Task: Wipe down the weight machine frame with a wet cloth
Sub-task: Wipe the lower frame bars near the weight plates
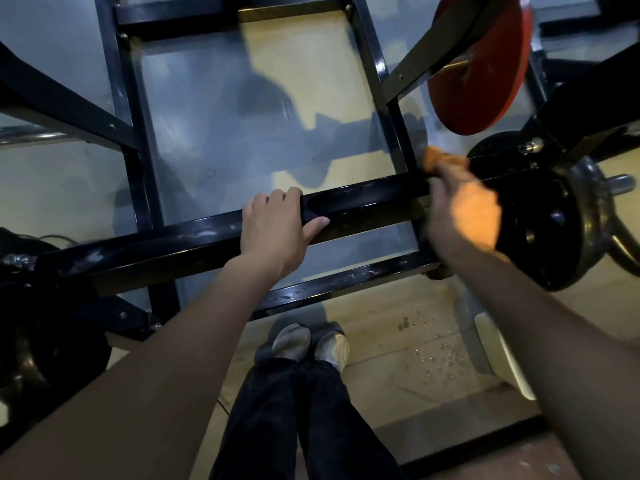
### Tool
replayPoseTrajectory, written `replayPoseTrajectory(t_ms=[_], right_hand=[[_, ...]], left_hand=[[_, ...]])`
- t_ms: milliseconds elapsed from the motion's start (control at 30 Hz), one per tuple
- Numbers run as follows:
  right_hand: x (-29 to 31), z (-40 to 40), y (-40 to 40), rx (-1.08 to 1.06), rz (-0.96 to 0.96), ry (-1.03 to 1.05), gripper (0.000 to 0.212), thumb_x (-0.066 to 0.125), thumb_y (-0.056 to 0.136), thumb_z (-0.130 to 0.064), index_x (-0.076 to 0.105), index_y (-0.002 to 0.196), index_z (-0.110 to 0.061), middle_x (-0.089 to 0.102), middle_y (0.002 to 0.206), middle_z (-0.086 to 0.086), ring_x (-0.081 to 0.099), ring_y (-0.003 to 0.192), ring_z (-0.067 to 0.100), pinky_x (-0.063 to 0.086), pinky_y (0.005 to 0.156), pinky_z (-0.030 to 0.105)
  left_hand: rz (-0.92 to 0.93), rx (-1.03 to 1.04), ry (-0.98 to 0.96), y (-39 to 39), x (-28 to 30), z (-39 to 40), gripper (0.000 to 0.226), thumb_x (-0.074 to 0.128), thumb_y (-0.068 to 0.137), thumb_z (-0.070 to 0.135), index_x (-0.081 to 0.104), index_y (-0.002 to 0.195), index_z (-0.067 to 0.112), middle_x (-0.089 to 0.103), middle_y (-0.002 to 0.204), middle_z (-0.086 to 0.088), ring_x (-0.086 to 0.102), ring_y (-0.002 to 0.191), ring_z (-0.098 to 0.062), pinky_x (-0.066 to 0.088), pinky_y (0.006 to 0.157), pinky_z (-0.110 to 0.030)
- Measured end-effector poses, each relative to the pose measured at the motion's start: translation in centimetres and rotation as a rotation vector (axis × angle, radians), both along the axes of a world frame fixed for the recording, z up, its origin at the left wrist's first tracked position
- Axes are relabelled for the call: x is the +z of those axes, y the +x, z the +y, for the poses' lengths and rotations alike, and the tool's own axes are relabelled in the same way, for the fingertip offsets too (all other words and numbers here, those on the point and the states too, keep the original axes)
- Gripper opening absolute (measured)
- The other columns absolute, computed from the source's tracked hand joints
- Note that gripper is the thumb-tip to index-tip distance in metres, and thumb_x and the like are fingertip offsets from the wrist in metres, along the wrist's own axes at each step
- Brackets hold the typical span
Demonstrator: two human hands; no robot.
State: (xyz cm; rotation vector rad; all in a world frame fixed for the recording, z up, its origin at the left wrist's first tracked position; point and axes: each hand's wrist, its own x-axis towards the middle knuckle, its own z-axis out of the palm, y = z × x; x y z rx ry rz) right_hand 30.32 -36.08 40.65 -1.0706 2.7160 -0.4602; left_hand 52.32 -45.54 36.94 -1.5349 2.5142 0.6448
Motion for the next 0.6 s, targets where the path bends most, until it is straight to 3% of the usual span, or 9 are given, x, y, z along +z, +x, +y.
replayPoseTrajectory(t_ms=[100, 200, 333, 400, 467, 533, 600], right_hand=[[-0.1, -1.9, 7.8, 0.362, -0.124, -0.073, 0.032, 0.061, 0.101, -0.037, 0.066, 0.132, -0.028, 0.070, 0.120, -0.004, 0.067, 0.102, 0.025, 0.053, 0.083, 0.036], [-0.2, -2.0, 10.1, 0.619, -0.071, -0.056, 0.034, 0.063, 0.100, -0.038, 0.066, 0.132, -0.027, 0.067, 0.127, -0.007, 0.068, 0.099, 0.030, 0.059, 0.076, 0.045], [0.3, 0.3, 3.2, 0.560, -0.015, -0.009, 0.040, 0.062, 0.102, -0.025, 0.061, 0.140, -0.033, 0.059, 0.146, -0.011, 0.067, 0.113, 0.028, 0.058, 0.088, 0.045], [0.8, 1.3, -1.5, 0.390, 0.010, 0.054, 0.041, 0.059, 0.103, -0.022, 0.059, 0.143, -0.031, 0.056, 0.150, -0.005, 0.061, 0.125, 0.027, 0.053, 0.101, 0.045], [1.5, 1.2, -4.2, 0.169, 0.094, 0.149, 0.038, 0.055, 0.105, -0.027, 0.059, 0.142, -0.031, 0.058, 0.148, 0.000, 0.060, 0.126, 0.032, 0.051, 0.100, 0.045], [1.8, 0.2, -3.1, 0.049, 0.124, 0.175, 0.034, 0.053, 0.105, -0.028, 0.061, 0.138, -0.029, 0.063, 0.140, 0.005, 0.064, 0.118, 0.034, 0.052, 0.096, 0.044], [1.6, -1.2, 1.4, 0.132, 0.051, 0.092, 0.033, 0.055, 0.104, -0.023, 0.064, 0.135, -0.025, 0.064, 0.136, 0.003, 0.064, 0.116, 0.029, 0.051, 0.097, 0.039]], left_hand=[[0.038, 0.017, -0.027, 0.3, -0.1, 0.1, 0.042, 0.054, 0.099, 0.055, 0.057, 0.115, 0.017, 0.064, 0.108, -0.008, 0.055, 0.103, -0.034, 0.039, 0.088, -0.044], [0.060, 0.023, -0.027, 0.4, -0.2, 0.0, 0.024, 0.063, 0.094, 0.039, 0.058, 0.102, 0.016, 0.067, 0.102, -0.010, 0.058, 0.096, -0.035, 0.044, 0.085, -0.044], [0.068, 0.006, -0.040, 0.3, 0.7, -0.2, 0.046, 0.058, 0.095, 0.063, 0.058, 0.097, 0.018, 0.066, 0.090, -0.006, 0.056, 0.084, -0.032, 0.039, 0.067, -0.041], [0.050, -0.014, -0.048, 0.3, 0.9, -0.1, 0.049, 0.054, 0.095, 0.066, 0.051, 0.091, 0.017, 0.063, 0.087, -0.006, 0.049, 0.079, -0.029, 0.032, 0.065, -0.039], [0.046, -0.006, -0.056, 0.3, 1.1, -0.1, 0.049, 0.053, 0.096, 0.066, 0.047, 0.089, 0.017, 0.063, 0.088, -0.007, 0.045, 0.077, -0.026, 0.030, 0.065, -0.038], [0.042, -0.009, -0.066, 0.3, 1.3, 0.1, 0.049, 0.052, 0.096, 0.065, 0.043, 0.088, 0.018, 0.064, 0.091, -0.008, 0.043, 0.078, -0.026, 0.028, 0.067, -0.037], [0.012, -0.032, -0.079, 0.2, 1.3, 0.3, 0.046, 0.049, 0.099, 0.063, 0.042, 0.092, 0.018, 0.065, 0.098, -0.009, 0.048, 0.083, -0.029, 0.029, 0.070, -0.037]])
